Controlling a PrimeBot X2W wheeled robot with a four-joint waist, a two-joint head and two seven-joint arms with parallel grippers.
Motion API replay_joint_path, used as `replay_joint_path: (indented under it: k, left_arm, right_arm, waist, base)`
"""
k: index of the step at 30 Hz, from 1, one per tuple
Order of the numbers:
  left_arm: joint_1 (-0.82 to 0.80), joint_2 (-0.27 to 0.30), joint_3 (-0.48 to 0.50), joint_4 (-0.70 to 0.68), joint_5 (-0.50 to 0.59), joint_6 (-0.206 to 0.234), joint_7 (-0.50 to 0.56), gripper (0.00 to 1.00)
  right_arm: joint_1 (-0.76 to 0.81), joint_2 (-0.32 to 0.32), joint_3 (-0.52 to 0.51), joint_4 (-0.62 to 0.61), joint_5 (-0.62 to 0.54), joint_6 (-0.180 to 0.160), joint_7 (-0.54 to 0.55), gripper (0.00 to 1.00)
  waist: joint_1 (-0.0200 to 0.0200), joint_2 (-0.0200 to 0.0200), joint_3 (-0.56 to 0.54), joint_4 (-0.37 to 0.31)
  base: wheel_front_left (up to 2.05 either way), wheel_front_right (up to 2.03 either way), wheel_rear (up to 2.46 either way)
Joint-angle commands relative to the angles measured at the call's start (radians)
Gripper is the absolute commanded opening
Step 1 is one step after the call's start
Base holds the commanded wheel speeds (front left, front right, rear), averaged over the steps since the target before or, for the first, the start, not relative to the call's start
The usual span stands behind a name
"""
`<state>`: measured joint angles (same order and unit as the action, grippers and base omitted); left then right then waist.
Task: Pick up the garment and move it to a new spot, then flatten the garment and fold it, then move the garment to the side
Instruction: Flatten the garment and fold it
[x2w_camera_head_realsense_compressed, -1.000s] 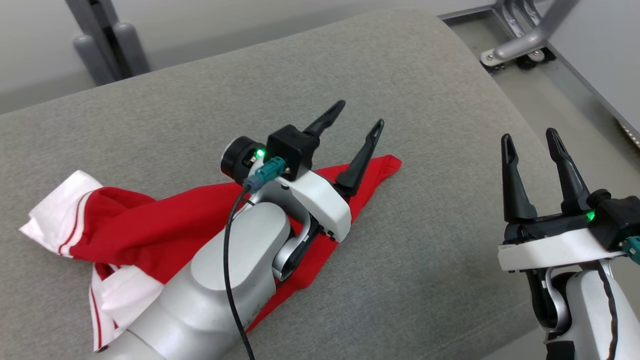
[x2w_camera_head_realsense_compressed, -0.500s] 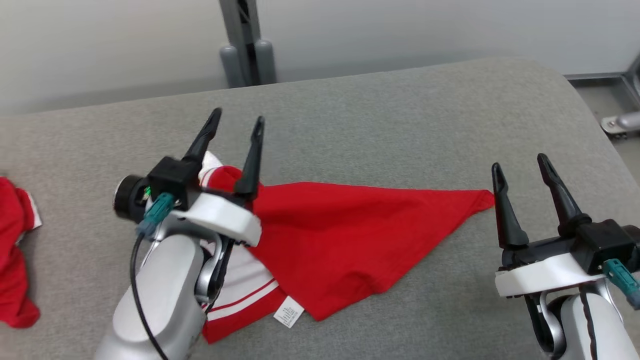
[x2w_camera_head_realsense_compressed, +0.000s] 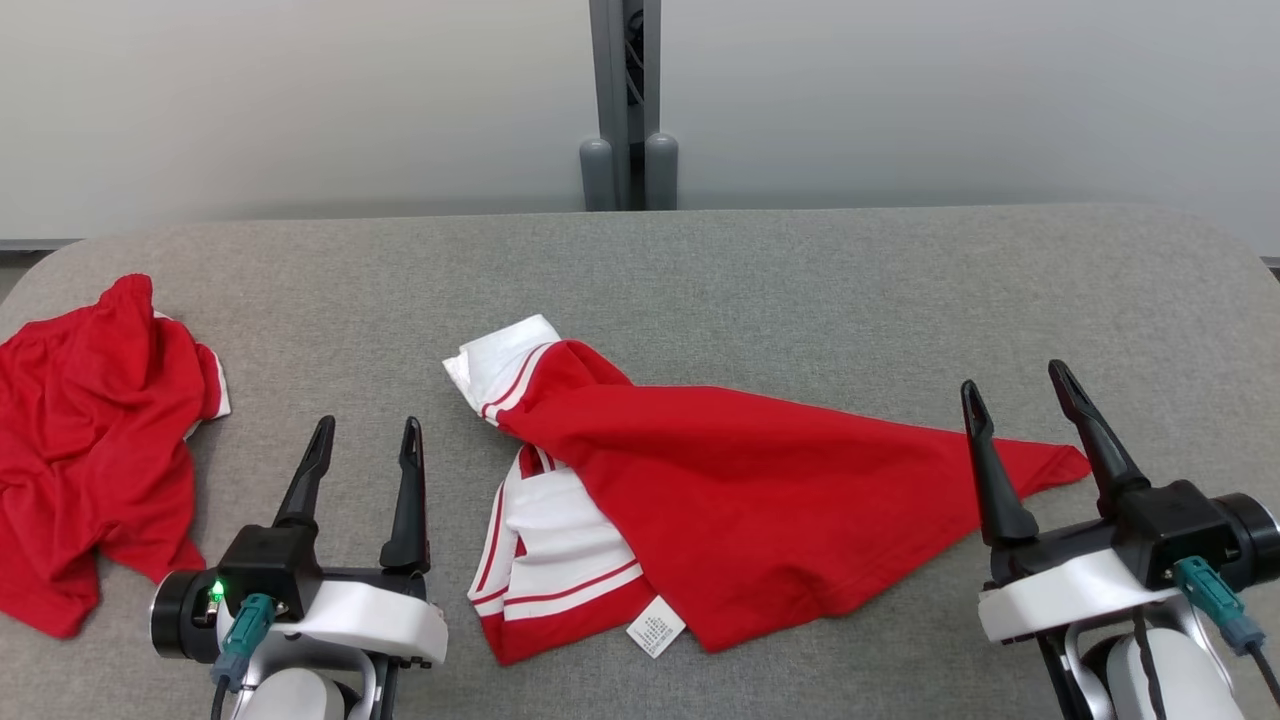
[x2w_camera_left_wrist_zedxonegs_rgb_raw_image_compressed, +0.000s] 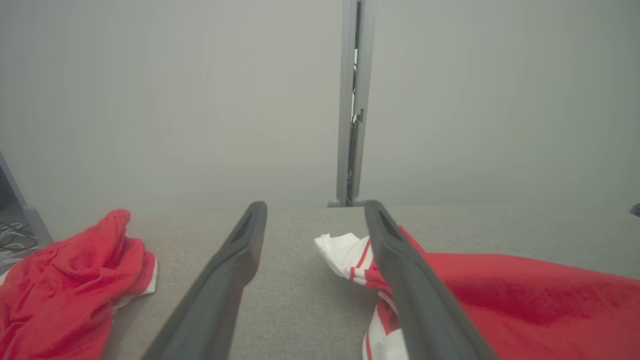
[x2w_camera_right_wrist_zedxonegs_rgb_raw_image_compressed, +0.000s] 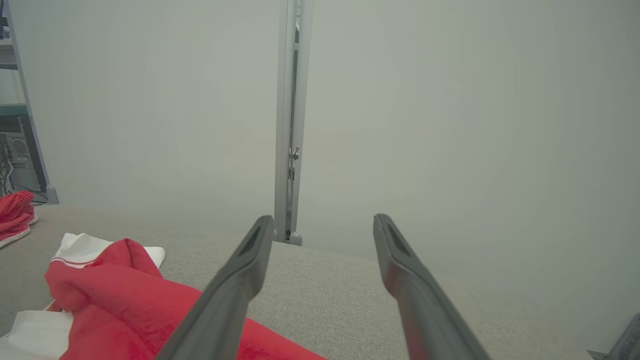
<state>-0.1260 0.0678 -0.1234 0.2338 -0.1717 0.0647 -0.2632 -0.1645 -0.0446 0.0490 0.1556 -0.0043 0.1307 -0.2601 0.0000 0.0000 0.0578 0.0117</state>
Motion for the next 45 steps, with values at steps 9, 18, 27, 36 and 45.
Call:
replay_joint_path:
  k: [9, 18, 27, 36, 45]
  left_arm:
    - [-0.008, -0.014, 0.025, 0.0, 0.017, -0.036, -0.001, 1.0]
    - [-0.017, -0.016, 0.004, 0.024, -0.026, -0.028, -0.001, 1.0]
    - [-0.026, -0.016, -0.004, 0.039, -0.047, -0.03, -0.001, 1.0]
    - [-0.028, -0.016, -0.019, 0.043, -0.058, -0.029, -0.001, 1.0]
    - [-0.027, -0.016, -0.027, 0.048, -0.061, -0.027, -0.001, 1.0]
  right_arm:
    - [0.031, -0.035, 0.192, 0.018, 0.042, 0.0, -0.005, 1.0]
    - [0.012, -0.126, 0.473, 0.128, 0.109, 0.0, -0.005, 1.0]
    - [-0.021, -0.148, 0.554, 0.262, 0.074, 0.0, -0.005, 1.0]
    - [-0.06, -0.147, 0.547, 0.376, -0.001, 0.0, -0.005, 1.0]
    - [-0.088, -0.118, 0.511, 0.463, -0.004, 0.0, -0.003, 0.0]
  waist:
    - [0.0, 0.0, 0.009, 0.04]
    - [0.0, 0.0, 0.033, 0.086]
    - [0.0, 0.0, 0.045, 0.129]
    - [0.0, 0.0, 0.064, 0.18]
    - [0.0, 0.0, 0.07, 0.206]
  base:
    - [0.0, 0.0, 0.0]
    - [0.0, 0.0, 0.0]
    - [0.0, 0.0, 0.0]
    - [0.0, 0.0, 0.0]
    - [0.0, 0.0, 0.0]
